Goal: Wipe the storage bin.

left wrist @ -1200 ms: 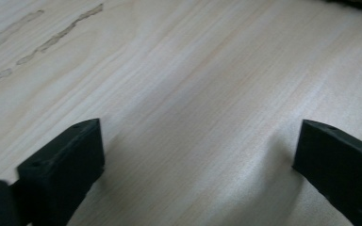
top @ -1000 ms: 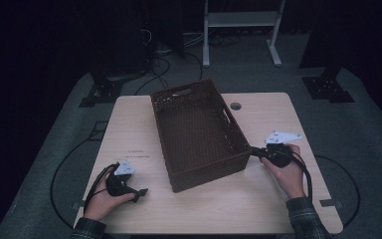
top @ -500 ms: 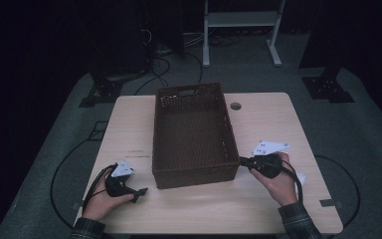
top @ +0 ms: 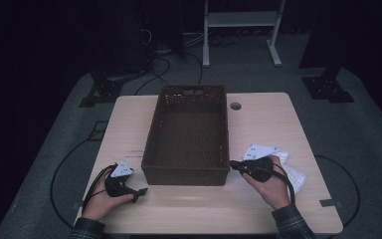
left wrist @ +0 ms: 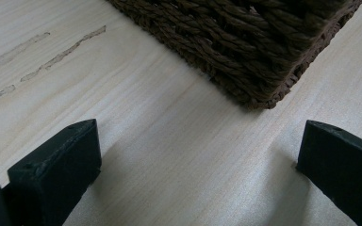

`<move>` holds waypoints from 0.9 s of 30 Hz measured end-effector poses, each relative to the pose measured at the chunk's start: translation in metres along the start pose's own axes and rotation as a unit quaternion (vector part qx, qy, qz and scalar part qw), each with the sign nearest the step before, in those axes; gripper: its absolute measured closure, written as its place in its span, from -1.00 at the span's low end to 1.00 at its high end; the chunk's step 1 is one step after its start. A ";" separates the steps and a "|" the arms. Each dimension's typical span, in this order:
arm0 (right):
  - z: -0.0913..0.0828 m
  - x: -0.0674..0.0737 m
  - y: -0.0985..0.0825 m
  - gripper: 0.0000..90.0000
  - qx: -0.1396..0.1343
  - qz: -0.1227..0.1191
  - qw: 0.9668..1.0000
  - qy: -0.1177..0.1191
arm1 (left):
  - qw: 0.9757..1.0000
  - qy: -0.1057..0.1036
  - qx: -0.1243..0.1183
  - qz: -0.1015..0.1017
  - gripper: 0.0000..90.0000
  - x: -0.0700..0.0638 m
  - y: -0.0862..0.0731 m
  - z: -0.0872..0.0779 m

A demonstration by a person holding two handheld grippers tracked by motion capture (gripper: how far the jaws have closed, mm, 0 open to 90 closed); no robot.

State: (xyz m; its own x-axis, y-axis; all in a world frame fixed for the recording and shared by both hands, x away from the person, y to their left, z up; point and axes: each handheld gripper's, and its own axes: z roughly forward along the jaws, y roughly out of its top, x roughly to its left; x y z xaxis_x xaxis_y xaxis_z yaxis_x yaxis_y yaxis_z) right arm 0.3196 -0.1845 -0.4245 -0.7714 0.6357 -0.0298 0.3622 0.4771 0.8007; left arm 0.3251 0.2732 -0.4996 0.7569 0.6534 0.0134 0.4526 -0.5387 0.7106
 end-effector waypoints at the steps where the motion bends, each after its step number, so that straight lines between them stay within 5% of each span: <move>1: 0.000 -0.002 -0.002 0.99 0.000 0.006 1.000 -0.005 | 1.000 0.000 -0.001 0.000 -1.00 0.000 0.000 0.000; 10: -0.001 -0.010 -0.033 0.47 0.048 0.049 0.997 -0.040 | 1.000 -0.002 -0.002 0.001 -1.00 0.000 -0.001 -0.001; 27: 0.012 -0.003 -0.064 -0.45 0.078 0.056 0.994 -0.057 | 1.000 -0.002 -0.003 0.001 -1.00 0.000 -0.001 -0.001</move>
State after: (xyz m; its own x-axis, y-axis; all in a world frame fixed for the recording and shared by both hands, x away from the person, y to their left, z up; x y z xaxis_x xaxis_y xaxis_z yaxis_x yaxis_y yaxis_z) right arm 0.3052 -0.2095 -0.4827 -0.6605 0.7505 -0.0202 0.5264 0.4821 0.7003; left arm 0.3244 0.2742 -0.5000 0.7602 0.6496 0.0122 0.4480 -0.5377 0.7142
